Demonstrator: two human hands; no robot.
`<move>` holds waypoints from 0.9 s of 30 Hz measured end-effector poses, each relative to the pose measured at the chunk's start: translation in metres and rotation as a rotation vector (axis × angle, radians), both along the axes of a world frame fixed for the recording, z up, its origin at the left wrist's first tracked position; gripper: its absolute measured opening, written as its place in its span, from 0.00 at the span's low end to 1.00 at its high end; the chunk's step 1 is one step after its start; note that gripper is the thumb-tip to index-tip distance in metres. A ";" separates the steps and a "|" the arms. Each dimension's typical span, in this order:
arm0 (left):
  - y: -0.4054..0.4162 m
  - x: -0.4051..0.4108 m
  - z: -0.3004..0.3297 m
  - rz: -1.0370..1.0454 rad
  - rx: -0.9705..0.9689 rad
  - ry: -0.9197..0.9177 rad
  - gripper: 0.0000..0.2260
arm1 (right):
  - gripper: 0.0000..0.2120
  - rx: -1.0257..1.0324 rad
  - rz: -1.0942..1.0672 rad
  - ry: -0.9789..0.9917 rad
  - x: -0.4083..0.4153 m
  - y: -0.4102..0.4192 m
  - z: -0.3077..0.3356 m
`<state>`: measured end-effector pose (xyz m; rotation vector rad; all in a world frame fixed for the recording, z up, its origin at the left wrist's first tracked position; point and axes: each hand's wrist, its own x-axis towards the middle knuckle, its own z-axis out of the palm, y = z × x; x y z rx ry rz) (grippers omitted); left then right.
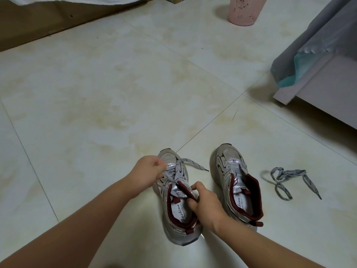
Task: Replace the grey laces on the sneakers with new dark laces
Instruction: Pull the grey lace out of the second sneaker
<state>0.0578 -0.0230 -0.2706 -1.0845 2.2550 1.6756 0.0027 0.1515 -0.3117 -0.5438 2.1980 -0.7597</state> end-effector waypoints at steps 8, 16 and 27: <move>-0.004 0.021 -0.008 -0.265 0.146 -0.204 0.04 | 0.08 -0.004 -0.035 -0.028 0.001 0.000 -0.006; 0.005 0.014 -0.007 0.053 0.024 0.052 0.13 | 0.07 0.007 -0.038 -0.044 0.001 -0.005 -0.001; 0.016 0.014 -0.013 0.222 0.121 0.103 0.09 | 0.07 0.020 -0.029 -0.021 0.002 -0.007 0.000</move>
